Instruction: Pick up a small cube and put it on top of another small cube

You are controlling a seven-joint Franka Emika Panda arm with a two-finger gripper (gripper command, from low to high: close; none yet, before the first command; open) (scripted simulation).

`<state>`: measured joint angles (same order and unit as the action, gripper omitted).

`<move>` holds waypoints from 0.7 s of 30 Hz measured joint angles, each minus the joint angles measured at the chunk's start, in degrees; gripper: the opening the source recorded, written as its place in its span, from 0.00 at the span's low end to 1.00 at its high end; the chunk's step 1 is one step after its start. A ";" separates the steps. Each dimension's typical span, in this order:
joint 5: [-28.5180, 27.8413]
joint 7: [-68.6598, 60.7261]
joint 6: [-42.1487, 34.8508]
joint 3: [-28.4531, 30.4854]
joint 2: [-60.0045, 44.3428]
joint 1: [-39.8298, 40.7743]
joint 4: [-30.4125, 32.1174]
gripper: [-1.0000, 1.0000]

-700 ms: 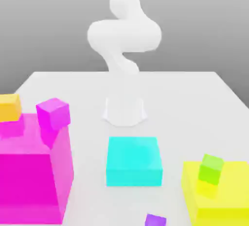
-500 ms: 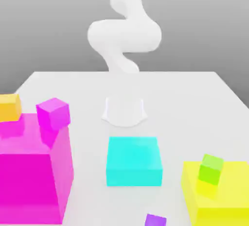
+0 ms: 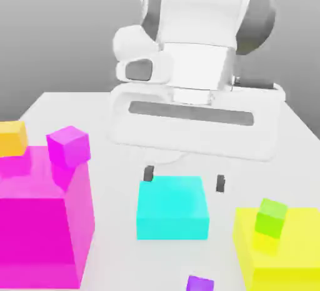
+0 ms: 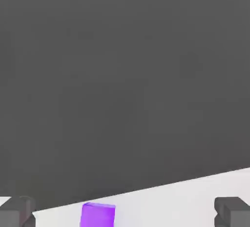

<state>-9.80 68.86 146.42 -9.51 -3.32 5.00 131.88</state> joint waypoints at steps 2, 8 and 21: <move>-0.12 1.44 1.31 -0.02 -4.05 -0.37 0.03 0.50; 1.51 4.31 5.50 -0.48 -15.94 -1.38 0.15 0.50; -0.27 6.26 11.72 1.49 -24.89 -3.14 -1.49 0.00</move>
<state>-10.07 75.12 158.15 -8.02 -28.20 1.87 130.39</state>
